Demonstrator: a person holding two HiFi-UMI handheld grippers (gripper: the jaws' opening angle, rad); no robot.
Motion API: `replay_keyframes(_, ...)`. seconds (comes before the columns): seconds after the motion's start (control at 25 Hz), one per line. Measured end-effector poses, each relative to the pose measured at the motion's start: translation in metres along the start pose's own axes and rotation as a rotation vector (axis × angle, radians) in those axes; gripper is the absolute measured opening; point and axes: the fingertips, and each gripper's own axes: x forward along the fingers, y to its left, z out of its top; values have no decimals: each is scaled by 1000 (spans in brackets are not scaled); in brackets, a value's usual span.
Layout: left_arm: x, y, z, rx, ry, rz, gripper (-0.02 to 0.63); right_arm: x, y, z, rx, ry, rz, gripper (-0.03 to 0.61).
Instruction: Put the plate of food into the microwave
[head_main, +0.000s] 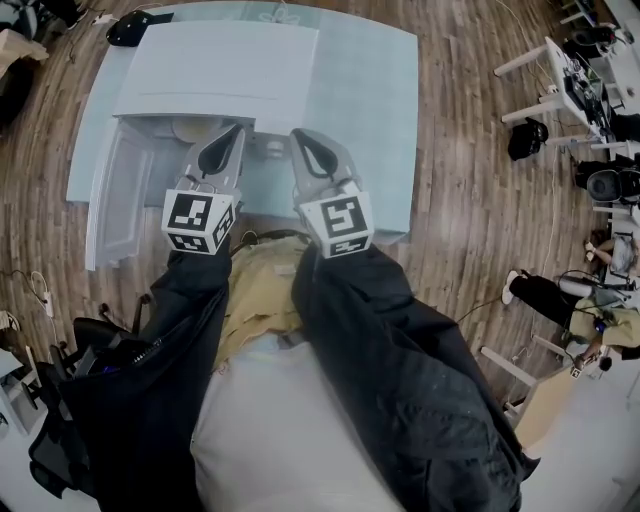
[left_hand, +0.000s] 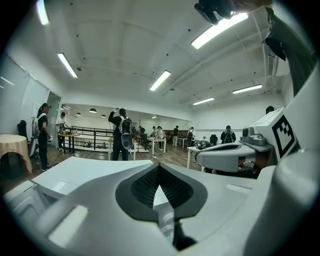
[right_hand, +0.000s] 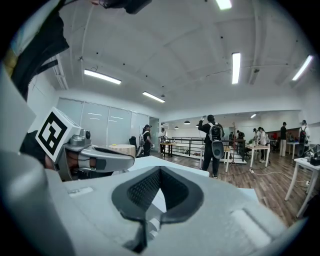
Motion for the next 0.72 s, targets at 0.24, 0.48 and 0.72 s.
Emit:
replay_keyframes(0.24, -1, -2, -5, -7, 13, 15, -5, -2, -1, -3, -6, 4, 8, -4)
replay_keyframes(0.48, -3, 1, -8, -21, 13, 30, -5, -3, -1, -5, -11, 6, 8, -5)
replay_keyframes(0.72, -2, 0, -10, -24, 22, 29, -5, -3, -1, -7, -8, 14, 9, -5)
